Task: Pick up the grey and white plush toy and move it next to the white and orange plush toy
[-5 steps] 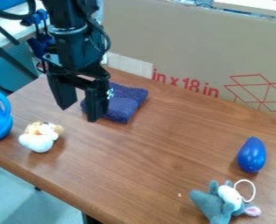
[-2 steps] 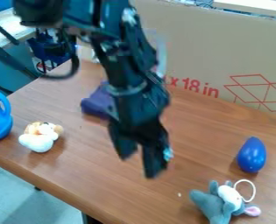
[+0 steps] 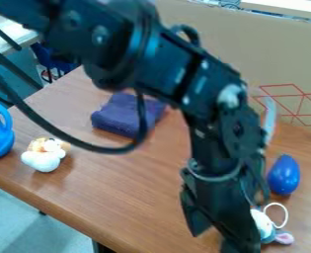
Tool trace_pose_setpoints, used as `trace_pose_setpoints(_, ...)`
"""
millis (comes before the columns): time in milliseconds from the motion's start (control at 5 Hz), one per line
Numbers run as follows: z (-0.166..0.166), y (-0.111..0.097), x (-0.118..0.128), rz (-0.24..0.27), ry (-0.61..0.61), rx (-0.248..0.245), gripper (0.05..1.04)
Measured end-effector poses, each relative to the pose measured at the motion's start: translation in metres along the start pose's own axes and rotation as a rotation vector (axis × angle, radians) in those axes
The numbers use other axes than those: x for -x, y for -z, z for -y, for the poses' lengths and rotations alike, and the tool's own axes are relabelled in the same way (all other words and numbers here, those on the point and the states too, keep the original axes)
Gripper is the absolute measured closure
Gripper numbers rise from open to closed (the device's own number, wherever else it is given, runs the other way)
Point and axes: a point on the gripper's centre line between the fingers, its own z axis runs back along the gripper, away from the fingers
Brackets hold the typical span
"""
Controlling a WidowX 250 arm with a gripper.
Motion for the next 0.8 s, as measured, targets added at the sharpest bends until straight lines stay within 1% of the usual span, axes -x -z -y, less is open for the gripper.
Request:
trace_pose_setpoints(200,0.008,0.016,-0.004,-0.044,0.054,-0.019,0.081)
trace_pose_setpoints(400,0.004,0.025,-0.004,-0.074,0.050,-0.044,0.081)
trace_pose_setpoints(600,0.001,0.025,-0.005,-0.070,0.061,-0.070,0.081)
trace_pose_setpoints(800,0.003,0.026,-0.018,-0.058,0.079,-0.068,0.081)
